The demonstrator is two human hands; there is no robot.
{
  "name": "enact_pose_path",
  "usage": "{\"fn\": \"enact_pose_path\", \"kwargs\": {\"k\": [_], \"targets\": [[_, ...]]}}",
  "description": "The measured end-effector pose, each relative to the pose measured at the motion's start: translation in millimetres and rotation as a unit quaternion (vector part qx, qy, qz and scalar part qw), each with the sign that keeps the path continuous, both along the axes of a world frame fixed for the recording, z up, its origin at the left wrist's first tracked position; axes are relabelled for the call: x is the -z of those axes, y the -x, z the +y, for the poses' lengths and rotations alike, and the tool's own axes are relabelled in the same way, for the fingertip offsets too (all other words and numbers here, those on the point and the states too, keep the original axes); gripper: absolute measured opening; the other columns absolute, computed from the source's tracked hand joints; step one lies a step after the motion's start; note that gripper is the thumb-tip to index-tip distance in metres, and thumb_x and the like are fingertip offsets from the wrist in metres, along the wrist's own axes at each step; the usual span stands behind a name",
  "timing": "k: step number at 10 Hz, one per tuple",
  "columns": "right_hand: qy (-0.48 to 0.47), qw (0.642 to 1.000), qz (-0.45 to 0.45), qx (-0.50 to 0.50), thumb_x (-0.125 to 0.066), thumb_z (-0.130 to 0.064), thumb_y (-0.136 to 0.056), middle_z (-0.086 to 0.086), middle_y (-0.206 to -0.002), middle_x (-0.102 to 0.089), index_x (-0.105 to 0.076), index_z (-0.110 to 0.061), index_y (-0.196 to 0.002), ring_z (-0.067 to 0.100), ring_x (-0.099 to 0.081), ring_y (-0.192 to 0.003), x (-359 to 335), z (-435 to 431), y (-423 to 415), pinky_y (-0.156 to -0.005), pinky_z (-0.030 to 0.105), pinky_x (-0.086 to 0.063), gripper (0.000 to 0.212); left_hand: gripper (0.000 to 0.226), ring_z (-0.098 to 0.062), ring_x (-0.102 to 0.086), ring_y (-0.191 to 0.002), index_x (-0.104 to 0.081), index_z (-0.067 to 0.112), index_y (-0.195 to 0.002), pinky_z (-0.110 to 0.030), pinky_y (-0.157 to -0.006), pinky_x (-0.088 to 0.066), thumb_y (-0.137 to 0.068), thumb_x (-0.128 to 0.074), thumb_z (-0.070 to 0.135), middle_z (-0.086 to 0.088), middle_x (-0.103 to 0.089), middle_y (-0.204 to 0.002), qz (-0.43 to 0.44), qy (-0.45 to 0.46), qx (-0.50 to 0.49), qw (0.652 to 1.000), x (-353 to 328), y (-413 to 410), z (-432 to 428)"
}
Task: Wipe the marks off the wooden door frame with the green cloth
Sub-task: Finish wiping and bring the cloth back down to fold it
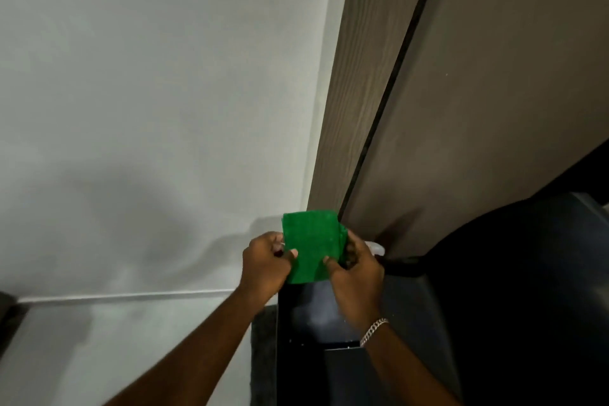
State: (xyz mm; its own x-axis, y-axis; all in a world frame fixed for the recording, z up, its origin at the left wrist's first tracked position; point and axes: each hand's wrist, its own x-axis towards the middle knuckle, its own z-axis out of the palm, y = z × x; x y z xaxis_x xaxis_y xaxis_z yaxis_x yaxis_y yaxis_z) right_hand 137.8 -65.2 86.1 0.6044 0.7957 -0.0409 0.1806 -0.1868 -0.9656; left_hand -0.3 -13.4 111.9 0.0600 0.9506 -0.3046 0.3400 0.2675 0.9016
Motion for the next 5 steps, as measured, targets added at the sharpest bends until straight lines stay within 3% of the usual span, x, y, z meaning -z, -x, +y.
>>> {"fn": "enact_pose_path", "kwargs": {"k": [1, 2, 3, 4, 5], "targets": [[0.071, 0.997, -0.005, -0.002, -0.071, 0.012, -0.071, -0.015, -0.084, -0.070, -0.068, -0.021, -0.114, -0.010, -0.067, -0.074, 46.7, -2.1, 3.3, -0.074, 0.011, -0.057, 0.053, 0.013, -0.026, -0.071, -0.085, -0.072, 0.004, -0.096, -0.032, -0.079, -0.060, -0.083, -0.069, 0.002, -0.008, -0.073, -0.085, 0.050, 0.034, -0.017, 0.998, 48.1, -3.0, -5.7], [0.135, 0.990, 0.032, -0.011, -0.069, 0.012, -0.072, -0.001, -0.089, -0.074, -0.066, -0.028, -0.107, 0.014, -0.071, -0.085, 108.8, 3.1, 4.0, -0.086, 0.043, -0.062, 0.054, 0.037, -0.019, -0.063, -0.085, -0.068, 0.005, -0.117, -0.024, -0.078, -0.053, -0.081, -0.066, -0.005, -0.005, -0.068, -0.092, 0.078, 0.073, -0.022, 0.994, 114.5, -9.0, -6.0], [0.160, 0.987, 0.021, -0.021, -0.069, 0.010, -0.073, 0.007, -0.098, -0.075, -0.065, -0.022, -0.110, 0.024, -0.071, -0.094, 145.3, 8.0, 0.3, -0.088, 0.048, -0.061, 0.050, 0.053, -0.020, -0.062, -0.090, -0.059, 0.006, -0.130, -0.027, -0.084, -0.053, -0.080, -0.060, -0.011, -0.007, -0.068, -0.098, 0.075, 0.089, -0.008, 0.993, 145.7, -11.6, -4.5], [0.190, 0.981, -0.008, -0.039, -0.068, 0.007, -0.075, 0.011, -0.107, -0.075, -0.061, -0.018, -0.124, 0.029, -0.071, -0.102, 165.4, 10.0, -4.0, -0.093, 0.046, -0.059, 0.055, 0.066, -0.024, -0.066, -0.098, -0.047, 0.008, -0.142, -0.039, -0.095, -0.057, -0.081, -0.056, -0.015, -0.012, -0.069, -0.112, 0.017, 0.101, 0.025, 0.994, 157.2, -10.2, -5.2], [0.179, 0.981, -0.045, -0.065, -0.068, 0.001, -0.080, 0.012, -0.122, -0.070, -0.053, -0.015, -0.135, 0.029, -0.065, -0.116, 158.3, 3.3, -2.8, -0.103, 0.044, -0.053, 0.059, 0.066, -0.019, -0.064, -0.101, -0.044, 0.011, -0.143, -0.033, -0.094, -0.054, -0.083, -0.057, -0.012, -0.009, -0.066, -0.121, 0.014, 0.092, 0.037, 0.995, 154.9, -5.5, -11.9]]}}
